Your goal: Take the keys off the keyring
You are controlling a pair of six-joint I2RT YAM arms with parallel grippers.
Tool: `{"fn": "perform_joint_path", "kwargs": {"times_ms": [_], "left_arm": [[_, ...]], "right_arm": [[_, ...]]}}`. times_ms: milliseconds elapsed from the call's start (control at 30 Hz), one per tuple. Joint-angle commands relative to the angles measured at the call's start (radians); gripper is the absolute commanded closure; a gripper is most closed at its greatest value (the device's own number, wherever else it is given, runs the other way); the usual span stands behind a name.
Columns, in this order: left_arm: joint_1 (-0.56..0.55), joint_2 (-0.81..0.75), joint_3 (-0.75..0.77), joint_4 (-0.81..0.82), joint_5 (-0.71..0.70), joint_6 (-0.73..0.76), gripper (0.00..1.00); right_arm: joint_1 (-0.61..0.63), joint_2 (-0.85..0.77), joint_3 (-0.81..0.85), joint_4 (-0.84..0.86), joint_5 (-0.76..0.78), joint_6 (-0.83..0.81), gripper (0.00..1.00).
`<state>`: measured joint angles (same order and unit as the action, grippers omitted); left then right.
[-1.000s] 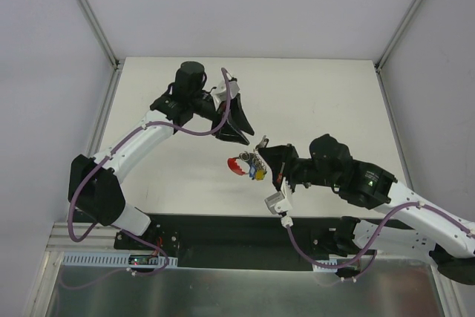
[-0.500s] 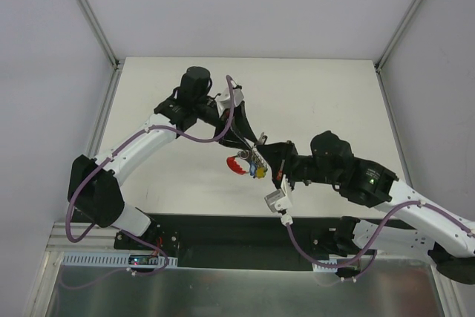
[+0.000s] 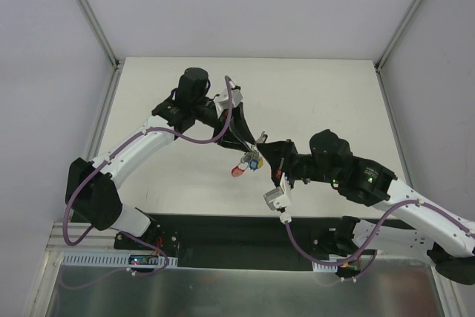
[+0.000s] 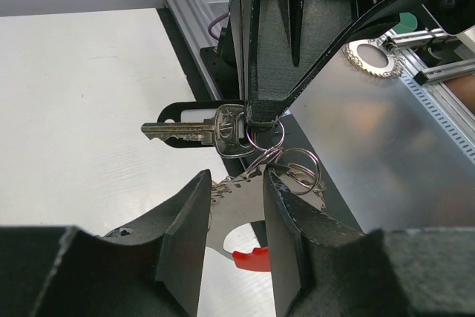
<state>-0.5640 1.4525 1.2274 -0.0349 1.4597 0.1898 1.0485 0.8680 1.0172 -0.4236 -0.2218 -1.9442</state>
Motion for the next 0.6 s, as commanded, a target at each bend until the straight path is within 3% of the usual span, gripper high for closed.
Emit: {"fn": "perform_joint_path", "kwargs": {"times_ms": [0,567], "left_arm": [[-0.008,-0.026,0.030,0.024,0.358,-0.018,0.67],[-0.027,-0.035,0.049,0.024,0.357,-0.058,0.75]], "right_arm": [[-0.005,-0.003,0.043,0.054,-0.027,0.013,0.99],[-0.005,0.000,0.026,0.049,-0.007,0.014,0.99]]}}
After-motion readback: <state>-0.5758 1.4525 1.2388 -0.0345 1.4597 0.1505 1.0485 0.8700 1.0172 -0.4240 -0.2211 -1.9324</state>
